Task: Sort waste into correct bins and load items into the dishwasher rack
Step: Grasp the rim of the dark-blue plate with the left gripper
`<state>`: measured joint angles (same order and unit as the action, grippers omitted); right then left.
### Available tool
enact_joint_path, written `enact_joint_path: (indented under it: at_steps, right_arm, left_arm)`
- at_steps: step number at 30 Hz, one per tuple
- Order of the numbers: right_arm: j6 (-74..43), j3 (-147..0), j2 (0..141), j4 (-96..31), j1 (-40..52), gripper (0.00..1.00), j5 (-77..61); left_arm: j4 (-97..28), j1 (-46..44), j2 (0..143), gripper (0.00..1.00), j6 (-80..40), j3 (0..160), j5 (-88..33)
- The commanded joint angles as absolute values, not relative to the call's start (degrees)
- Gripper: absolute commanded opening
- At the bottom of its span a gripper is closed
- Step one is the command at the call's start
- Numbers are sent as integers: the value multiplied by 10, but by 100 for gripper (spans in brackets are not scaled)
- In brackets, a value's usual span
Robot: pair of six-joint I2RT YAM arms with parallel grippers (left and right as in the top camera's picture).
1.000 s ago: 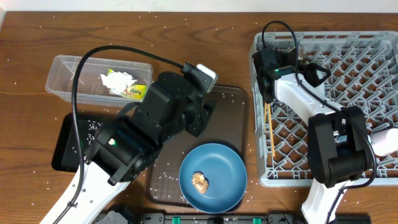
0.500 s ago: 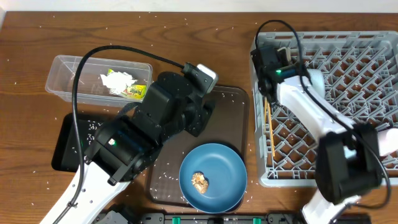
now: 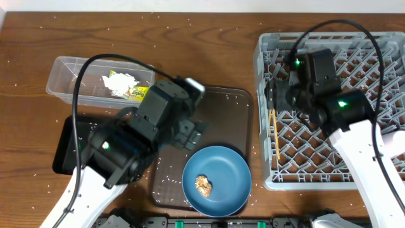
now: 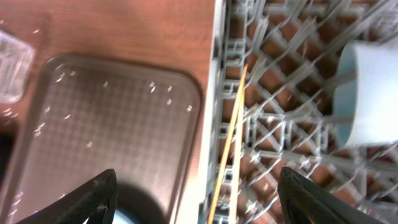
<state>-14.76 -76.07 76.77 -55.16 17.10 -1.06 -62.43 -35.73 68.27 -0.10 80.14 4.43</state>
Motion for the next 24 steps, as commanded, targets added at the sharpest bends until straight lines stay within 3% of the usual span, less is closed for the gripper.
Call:
enact_joint_path:
  at_steps: [1, 4, 5, 8, 14, 21, 24]
  right_arm:
    - [-203, -764, 754, -565, 157, 82, -50]
    - [-212, -764, 752, -565, 148, 99, -94]
    - [-212, -764, 753, -564, 148, 99, -101]
    - [-212, -764, 753, -570, 148, 99, -106]
    - [-212, -764, 753, -577, 148, 99, -106]
    - [-213, -764, 753, -574, 135, 99, -101]
    - [-230, -764, 753, -567, 105, 99, -93]
  left_arm:
    - [-671, -320, 715, 98, -91, 783, 63]
    - [-691, -301, 742, 98, -91, 752, -17]
    - [-695, -298, 753, 98, -91, 737, -44]
    - [-696, -298, 782, 85, -91, 690, -84]
    - [-664, -300, 821, 86, -96, 588, -123]
    - [-523, -300, 823, 84, -102, 465, -179]
    - [-465, -300, 823, 76, -103, 427, -202]
